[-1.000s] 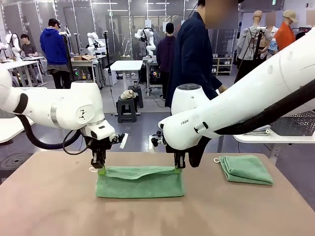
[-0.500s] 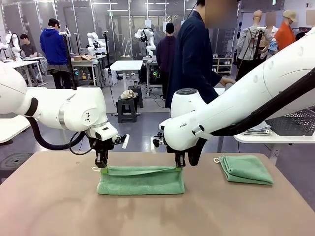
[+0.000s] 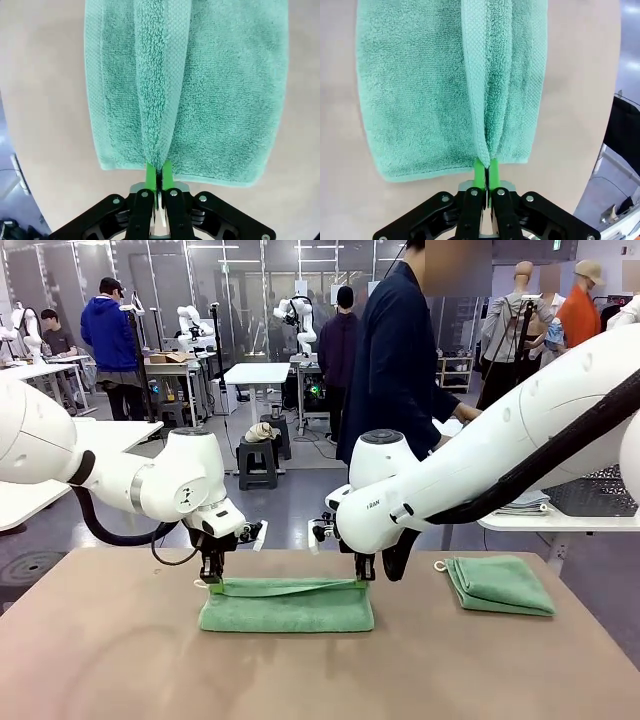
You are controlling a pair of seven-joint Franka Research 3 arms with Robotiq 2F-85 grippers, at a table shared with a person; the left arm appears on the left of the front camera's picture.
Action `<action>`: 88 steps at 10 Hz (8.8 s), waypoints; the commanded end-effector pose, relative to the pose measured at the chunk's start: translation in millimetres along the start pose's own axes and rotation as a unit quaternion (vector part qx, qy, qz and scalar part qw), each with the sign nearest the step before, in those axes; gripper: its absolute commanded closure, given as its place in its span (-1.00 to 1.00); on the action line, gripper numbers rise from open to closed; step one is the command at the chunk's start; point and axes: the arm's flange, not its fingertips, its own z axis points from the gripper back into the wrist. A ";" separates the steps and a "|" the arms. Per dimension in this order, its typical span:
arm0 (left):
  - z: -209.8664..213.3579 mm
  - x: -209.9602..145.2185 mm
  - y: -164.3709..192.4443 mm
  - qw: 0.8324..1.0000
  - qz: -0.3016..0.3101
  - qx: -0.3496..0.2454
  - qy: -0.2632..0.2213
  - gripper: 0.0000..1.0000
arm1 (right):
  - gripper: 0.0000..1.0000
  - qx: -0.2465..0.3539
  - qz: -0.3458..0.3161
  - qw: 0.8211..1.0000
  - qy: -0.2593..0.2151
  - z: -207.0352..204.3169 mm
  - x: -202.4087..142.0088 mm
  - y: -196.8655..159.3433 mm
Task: Fold the towels and place them in the basket.
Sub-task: When a person lays out a Towel with hook on the table, fold it in half twice.
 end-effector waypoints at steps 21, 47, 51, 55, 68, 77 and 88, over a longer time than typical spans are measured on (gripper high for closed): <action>196.4 -128.0 -108.4 0.981 -0.011 0.048 -0.187 -0.78 | -0.65 -0.034 -0.107 0.993 -0.034 204.0 -29.3 115.1; 157.0 -302.0 -88.0 0.879 0.018 -0.009 -0.476 -0.78 | -0.66 0.039 -0.695 0.712 -0.093 217.7 -14.3 130.6; 155.1 -297.4 -91.2 0.879 0.033 -0.002 -0.476 -0.78 | -0.66 0.042 -0.707 0.701 -0.081 190.3 -20.6 120.8; 155.1 -297.4 -91.2 0.879 0.033 -0.002 -0.476 -0.78 | -0.66 0.040 -0.723 0.687 -0.067 113.9 -20.6 102.7; 155.1 -297.4 -91.2 0.879 0.033 -0.002 -0.476 -0.78 | -0.66 -0.019 -0.759 0.648 -0.054 -1.7 0.9 30.5; 155.1 -297.4 -91.2 0.879 0.033 -0.002 -0.476 -0.78 | -0.26 -0.001 -0.773 0.634 -0.034 -16.7 -5.3 31.7; 155.1 -297.4 -91.2 0.879 0.033 -0.002 -0.476 -0.78 | 0.51 0.003 -0.772 0.635 -0.026 -23.7 -10.4 32.3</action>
